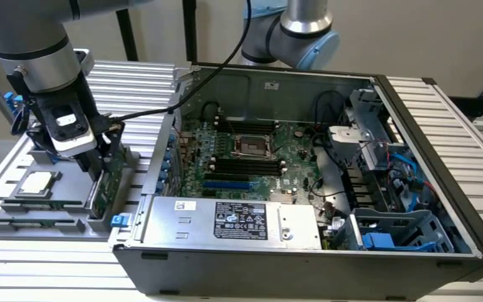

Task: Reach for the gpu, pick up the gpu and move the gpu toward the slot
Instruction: 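Pick up the gpu and move the gpu toward the slot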

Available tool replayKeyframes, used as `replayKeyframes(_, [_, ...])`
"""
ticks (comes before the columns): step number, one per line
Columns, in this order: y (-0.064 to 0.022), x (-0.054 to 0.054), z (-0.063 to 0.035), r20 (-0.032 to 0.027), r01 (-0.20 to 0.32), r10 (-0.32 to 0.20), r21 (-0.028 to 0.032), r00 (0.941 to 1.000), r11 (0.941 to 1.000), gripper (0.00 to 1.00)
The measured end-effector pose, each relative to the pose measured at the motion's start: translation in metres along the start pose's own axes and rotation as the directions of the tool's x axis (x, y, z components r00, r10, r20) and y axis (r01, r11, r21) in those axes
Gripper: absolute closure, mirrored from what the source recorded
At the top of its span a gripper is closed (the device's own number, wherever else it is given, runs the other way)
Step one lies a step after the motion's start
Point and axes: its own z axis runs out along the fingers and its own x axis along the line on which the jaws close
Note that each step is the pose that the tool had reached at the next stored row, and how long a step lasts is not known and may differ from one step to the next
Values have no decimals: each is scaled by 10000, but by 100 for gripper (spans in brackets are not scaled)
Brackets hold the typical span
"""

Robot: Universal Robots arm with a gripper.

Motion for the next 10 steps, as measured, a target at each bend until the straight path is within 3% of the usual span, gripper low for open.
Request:
replayKeyframes(4, [0,2,65,28,-14,14,83,10000,10000,58])
replayKeyframes(7, [4,4,111,60,-35,34,111,10000,9999,58])
replayKeyframes(10, [16,10,145,143,-48,46,128,9999,9999,58])
